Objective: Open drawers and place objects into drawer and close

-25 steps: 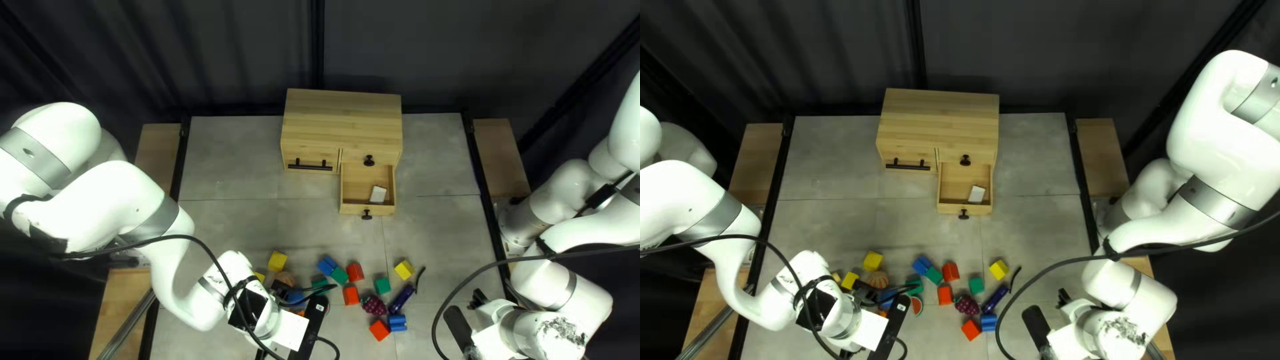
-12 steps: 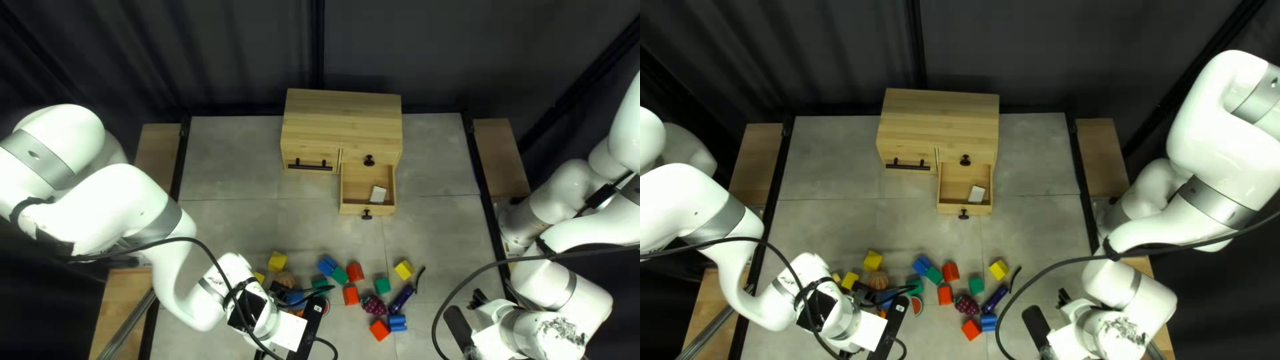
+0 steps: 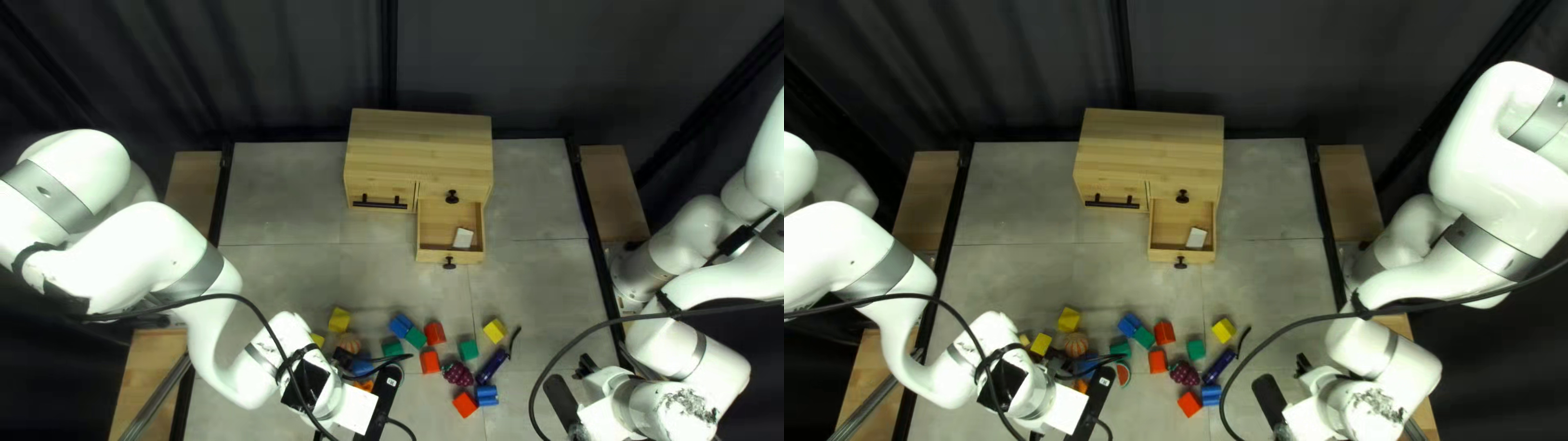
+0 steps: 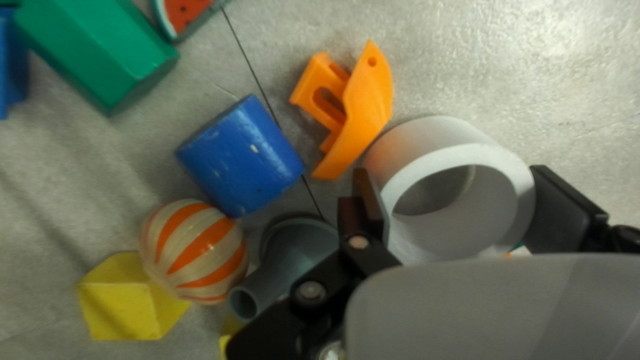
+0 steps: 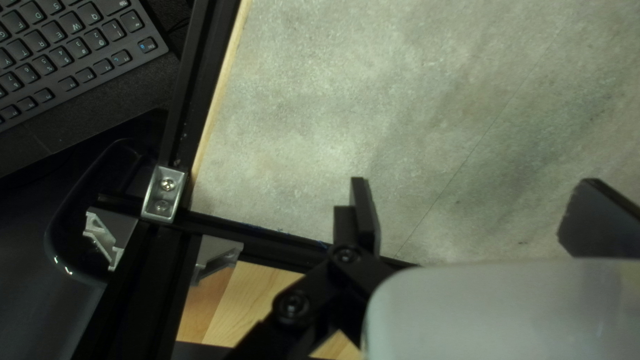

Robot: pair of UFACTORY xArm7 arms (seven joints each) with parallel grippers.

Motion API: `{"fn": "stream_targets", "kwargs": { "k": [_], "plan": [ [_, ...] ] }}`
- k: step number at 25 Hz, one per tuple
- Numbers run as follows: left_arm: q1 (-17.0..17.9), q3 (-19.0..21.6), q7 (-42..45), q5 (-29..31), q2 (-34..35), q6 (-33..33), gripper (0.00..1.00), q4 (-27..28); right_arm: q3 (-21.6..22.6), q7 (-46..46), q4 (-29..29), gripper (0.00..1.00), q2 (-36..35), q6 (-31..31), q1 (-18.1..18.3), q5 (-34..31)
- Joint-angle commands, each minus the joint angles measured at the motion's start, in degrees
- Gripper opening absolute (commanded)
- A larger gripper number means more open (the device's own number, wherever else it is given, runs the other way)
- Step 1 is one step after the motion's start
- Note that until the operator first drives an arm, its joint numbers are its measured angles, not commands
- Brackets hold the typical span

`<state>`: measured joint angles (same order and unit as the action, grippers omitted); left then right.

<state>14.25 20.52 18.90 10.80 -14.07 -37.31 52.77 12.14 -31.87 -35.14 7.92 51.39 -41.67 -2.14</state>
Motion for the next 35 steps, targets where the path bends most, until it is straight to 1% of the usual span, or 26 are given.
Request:
{"fn": "stream_targets", "kwargs": {
  "k": [1, 3, 4, 6, 7, 10, 11, 12, 15, 29, 30, 33, 35],
  "plan": [
    [-0.1, 0.2, -2.1, 0.3, 3.4, -8.5, 0.00, 5.8, 0.0, 0.0, 0.0, 1.00, 0.0, 0.0, 0.0, 0.0],
    [-0.5, -0.1, -3.2, 0.6, 4.6, -10.8, 0.00, 7.3, 0.0, 0.0, 0.0, 1.00, 0.0, 0.0, 0.0, 0.0],
    [-1.2, -0.7, -4.9, 0.7, 5.8, -13.1, 0.00, 8.8, 0.0, 0.0, 0.0, 1.00, 0.0, 0.0, 0.0, 0.0],
    [-2.1, -1.4, -6.7, 0.9, 6.7, -14.9, 0.00, 10.0, 0.0, 0.0, 0.0, 1.00, 0.0, 0.0, 0.0, 0.0],
    [-3.3, -2.4, -8.9, 0.9, 7.5, -15.7, 0.00, 11.0, 0.0, 0.0, 0.0, 1.00, 0.0, 0.0, 0.0, 0.0],
    [-5.7, -4.5, -12.5, 1.7, 7.7, -15.7, 0.00, 12.9, 0.0, 0.0, 0.0, 1.00, 0.0, 0.0, 0.0, 0.0],
    [-6.0, -4.8, -12.9, 1.9, 7.6, -15.5, 0.00, 13.0, 0.0, 0.0, 0.0, 1.00, 0.0, 0.0, 0.0, 0.0],
    [-7.3, -5.9, -14.9, 2.2, 7.0, -15.3, 0.00, 14.4, 0.0, 0.0, 0.0, 1.00, 0.0, 0.0, 0.0, 0.0],
    [-9.2, -7.4, -18.0, 2.8, 6.3, -14.4, 0.00, 16.0, 0.0, 0.0, 0.0, 1.00, 0.0, 0.0, 0.0, 0.0],
    [-9.3, -7.4, -18.2, 2.8, 6.3, -14.3, 0.00, 16.1, 0.0, 0.0, 0.0, 1.00, 0.0, 0.0, 0.0, 0.0],
    [-9.3, -7.3, -17.6, 1.7, 6.5, -14.1, 0.00, 15.6, 0.0, 0.0, 0.0, 1.00, 0.0, 0.0, 0.0, 0.0],
    [-9.8, -8.0, -17.2, 1.8, 4.4, -13.0, 0.00, 16.2, 0.0, 0.0, 0.0, 1.00, 0.0, 0.0, 0.0, 0.0],
    [-10.7, -8.8, -17.7, 2.3, 2.0, -11.5, 0.00, 17.7, 0.0, 0.0, 0.0, 1.00, 0.0, 0.0, 0.0, 0.0]
  ]
}}
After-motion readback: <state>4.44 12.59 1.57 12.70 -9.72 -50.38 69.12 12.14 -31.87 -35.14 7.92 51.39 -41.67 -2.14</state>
